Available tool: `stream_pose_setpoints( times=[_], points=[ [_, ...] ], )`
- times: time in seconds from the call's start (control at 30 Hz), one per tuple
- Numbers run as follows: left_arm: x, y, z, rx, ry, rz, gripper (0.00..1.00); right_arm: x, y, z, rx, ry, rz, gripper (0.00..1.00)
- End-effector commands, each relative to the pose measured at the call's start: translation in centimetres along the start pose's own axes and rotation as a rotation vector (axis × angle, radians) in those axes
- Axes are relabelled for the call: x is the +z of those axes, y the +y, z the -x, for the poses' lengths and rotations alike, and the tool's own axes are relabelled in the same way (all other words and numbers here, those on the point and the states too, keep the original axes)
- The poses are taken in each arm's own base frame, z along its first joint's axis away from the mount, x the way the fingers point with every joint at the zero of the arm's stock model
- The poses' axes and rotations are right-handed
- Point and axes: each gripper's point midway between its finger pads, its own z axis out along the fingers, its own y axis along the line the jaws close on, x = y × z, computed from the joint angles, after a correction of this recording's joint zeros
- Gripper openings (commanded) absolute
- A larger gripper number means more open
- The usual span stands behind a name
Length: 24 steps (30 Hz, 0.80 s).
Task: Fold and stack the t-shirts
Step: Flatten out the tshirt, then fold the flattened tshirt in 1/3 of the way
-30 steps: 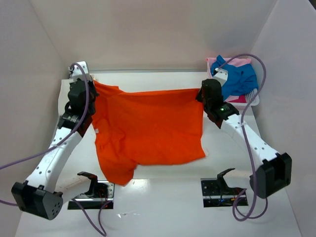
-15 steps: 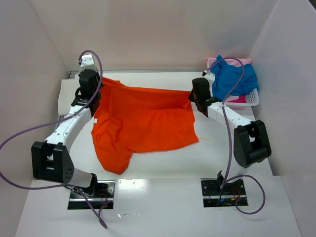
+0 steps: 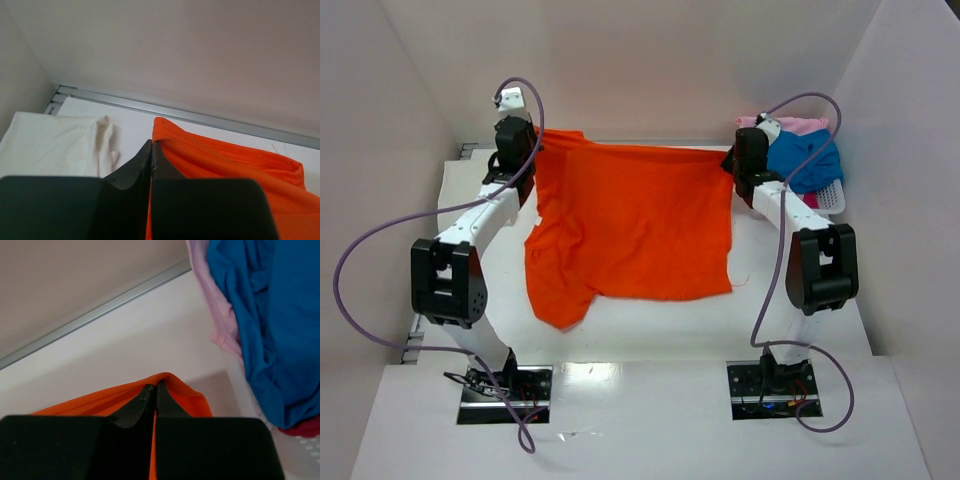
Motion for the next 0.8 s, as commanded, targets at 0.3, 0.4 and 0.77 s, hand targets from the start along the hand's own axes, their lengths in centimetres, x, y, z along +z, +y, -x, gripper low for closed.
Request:
stream_pose_setpoints(
  times=[0.3, 0.4, 0.77],
  points=[
    [2.6, -0.2, 1.0, 0.034, -0.06, -0.037, 0.0, 4.5, 0.9, 0.3, -0.075, 0.004, 0.078, 0.0],
    [1.8, 0.8, 0.3, 0.044, -0.038, -0.023, 0.0, 4.1, 0.5, 0.0, -0.096, 0.013, 0.074, 0.0],
    [-5.0, 1.9, -3.9, 0.011, 0.13, -0.083, 0.0, 0.3, -1.9, -3.6, -0.115, 0.085, 0.073, 0.0]
  ],
)
